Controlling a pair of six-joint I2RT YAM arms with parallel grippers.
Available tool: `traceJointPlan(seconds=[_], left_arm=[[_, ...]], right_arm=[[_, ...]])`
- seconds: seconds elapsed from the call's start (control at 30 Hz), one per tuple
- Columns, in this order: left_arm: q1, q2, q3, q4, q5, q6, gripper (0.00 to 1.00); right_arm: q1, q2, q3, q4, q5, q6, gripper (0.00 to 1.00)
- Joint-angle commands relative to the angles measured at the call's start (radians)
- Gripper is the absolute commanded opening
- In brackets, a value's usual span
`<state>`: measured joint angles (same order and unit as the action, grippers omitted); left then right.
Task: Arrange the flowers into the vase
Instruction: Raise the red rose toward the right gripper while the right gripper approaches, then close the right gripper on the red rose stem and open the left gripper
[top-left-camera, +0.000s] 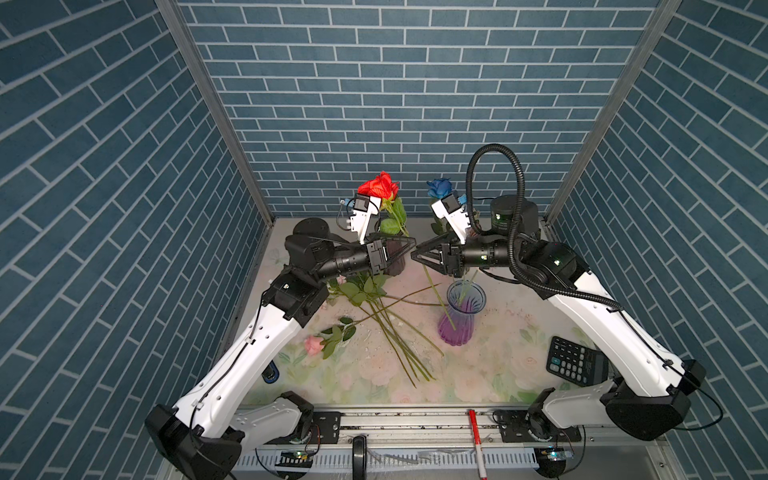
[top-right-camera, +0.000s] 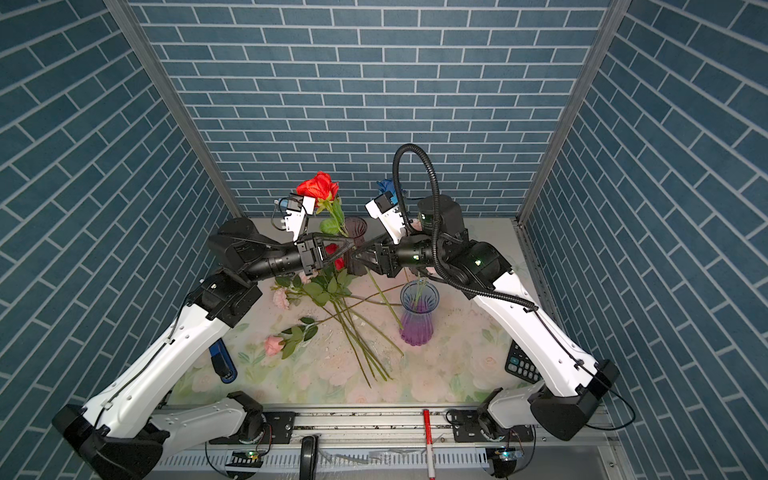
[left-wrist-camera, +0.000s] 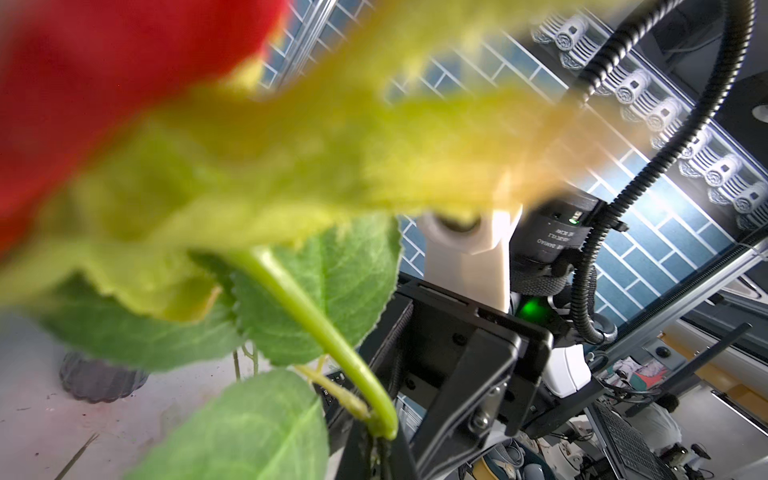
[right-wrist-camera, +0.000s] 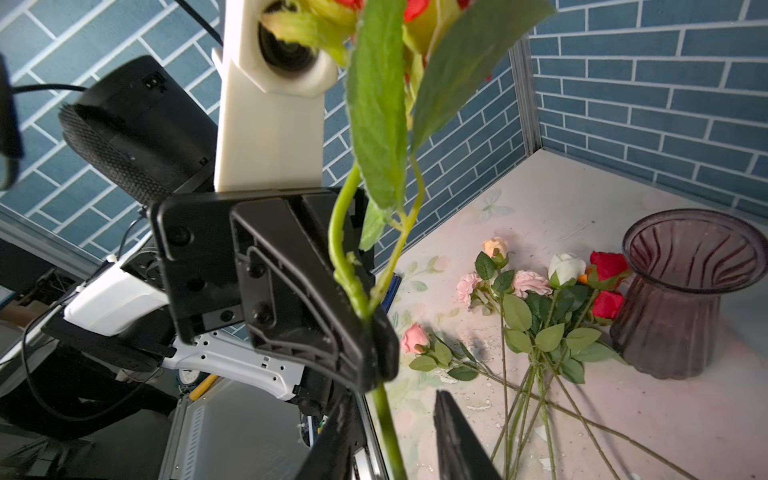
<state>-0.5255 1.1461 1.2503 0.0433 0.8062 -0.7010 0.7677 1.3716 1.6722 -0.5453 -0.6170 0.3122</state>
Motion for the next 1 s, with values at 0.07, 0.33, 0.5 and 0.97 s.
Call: traceJointPlan(seconds=[0.07, 0.33, 0.5, 0.97], left_arm=[[-0.012, 0.006, 0.027, 0.045, 0.017, 0.009, 0.00], [-0.012, -0.059, 0.024, -0.079, -0.139, 0.100, 0.62], [-0.003, -0.119, -0.024, -0.156, -0.266, 0.137, 0.63], [0.001, -0.107, -0.082, -0.133, -0.288, 0.078, 0.58]], right_arm=[[0.004, -0.002, 0.011, 0.030, 0.010, -0.015, 0.00], [0.002, -0.050, 0.020, -0.023, 0.190, -0.071, 0.00], [0.001, -0.174, -0.043, 0.114, 0.392, -0.167, 0.00], [0.001, -0.423, -0.584, 0.868, 0.679, -0.323, 0.00]])
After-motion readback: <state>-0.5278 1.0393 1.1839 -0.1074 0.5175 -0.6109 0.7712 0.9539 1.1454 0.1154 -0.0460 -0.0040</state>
